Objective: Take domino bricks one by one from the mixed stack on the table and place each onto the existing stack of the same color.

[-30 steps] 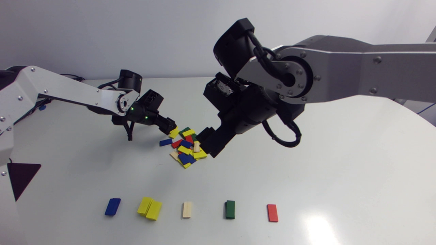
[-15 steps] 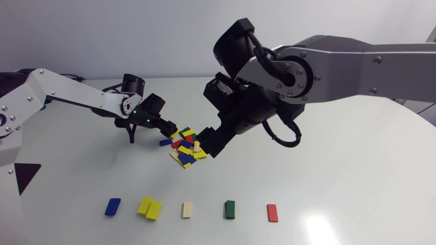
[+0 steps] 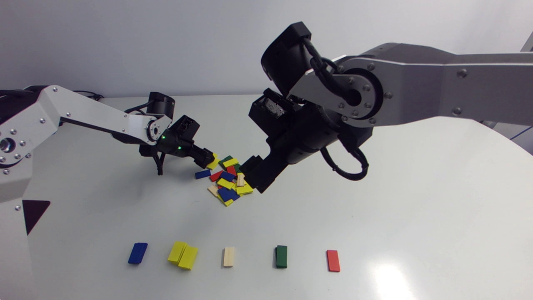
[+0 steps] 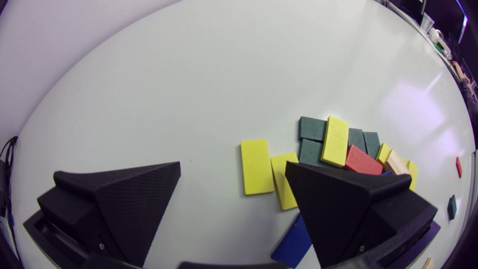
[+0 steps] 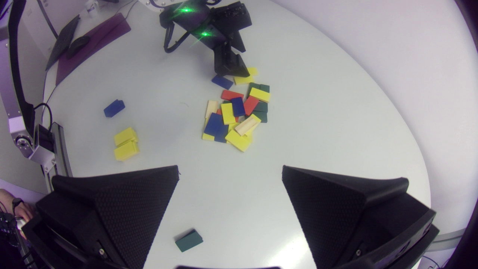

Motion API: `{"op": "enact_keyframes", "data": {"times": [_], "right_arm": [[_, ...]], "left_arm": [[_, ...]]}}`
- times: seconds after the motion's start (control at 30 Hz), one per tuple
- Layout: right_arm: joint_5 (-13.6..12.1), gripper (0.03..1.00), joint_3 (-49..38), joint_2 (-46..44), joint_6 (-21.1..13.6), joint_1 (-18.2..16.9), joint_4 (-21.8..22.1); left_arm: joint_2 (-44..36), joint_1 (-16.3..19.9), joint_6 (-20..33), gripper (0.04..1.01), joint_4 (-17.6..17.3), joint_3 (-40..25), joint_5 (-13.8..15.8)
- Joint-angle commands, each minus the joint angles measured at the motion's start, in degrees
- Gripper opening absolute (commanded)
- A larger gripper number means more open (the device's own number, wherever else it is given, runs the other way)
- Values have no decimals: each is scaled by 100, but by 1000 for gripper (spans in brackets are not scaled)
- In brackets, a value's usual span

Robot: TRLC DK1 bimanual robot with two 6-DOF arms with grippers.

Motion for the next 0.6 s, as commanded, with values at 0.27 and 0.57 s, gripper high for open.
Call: {"op": "enact_keyframes", "data": {"times": [0.27,0.57], "right_arm": [[-59,970,-207,-108,102,35,66],[-68,970,-189,-108,102,43,66]], "left_arm": [[274,33,120,997,36,267,59],[283,112,182,997,36,294,42]]}}
